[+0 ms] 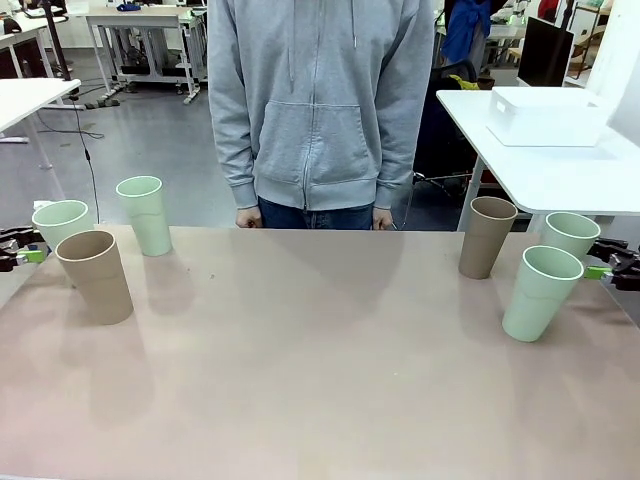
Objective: Stack the cups and store them in the basket.
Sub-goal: Pick up two Reusable plastic cups , one in each hand.
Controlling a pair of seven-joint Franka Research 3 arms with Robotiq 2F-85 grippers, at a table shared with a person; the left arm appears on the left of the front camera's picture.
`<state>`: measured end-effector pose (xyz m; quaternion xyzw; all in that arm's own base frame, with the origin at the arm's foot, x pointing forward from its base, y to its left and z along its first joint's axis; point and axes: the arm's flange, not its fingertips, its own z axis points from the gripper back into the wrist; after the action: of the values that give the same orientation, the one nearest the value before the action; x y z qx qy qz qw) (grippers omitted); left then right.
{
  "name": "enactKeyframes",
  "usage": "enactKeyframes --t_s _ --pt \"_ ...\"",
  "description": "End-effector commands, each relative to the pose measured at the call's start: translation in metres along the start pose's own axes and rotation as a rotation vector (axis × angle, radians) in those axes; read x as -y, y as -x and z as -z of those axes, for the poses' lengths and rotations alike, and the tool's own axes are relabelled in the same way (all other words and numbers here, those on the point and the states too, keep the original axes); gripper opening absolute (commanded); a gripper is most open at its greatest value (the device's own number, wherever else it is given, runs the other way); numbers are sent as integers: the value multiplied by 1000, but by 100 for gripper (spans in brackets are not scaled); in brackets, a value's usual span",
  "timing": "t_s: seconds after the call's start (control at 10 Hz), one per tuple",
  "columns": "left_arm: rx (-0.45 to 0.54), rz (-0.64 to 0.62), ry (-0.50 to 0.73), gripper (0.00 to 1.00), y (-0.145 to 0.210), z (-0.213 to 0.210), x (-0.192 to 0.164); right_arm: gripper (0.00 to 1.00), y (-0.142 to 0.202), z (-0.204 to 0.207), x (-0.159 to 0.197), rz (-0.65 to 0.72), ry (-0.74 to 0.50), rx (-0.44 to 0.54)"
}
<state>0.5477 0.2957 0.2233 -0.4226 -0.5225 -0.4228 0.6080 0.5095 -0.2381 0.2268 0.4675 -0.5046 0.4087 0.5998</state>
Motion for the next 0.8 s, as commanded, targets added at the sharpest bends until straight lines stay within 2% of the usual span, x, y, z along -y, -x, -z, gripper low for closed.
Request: enactKeyframes --t_s 0.0,0.3,0.7 --pt "19 9 -24 100 0 9 2 100 -3 6 2 29 28 25" --pt "36 -3 62 100 -2 13 6 100 -2 6 3 39 30 26" --pt "51 5 100 100 -1 35 17 100 -1 9 2 45 38 29"
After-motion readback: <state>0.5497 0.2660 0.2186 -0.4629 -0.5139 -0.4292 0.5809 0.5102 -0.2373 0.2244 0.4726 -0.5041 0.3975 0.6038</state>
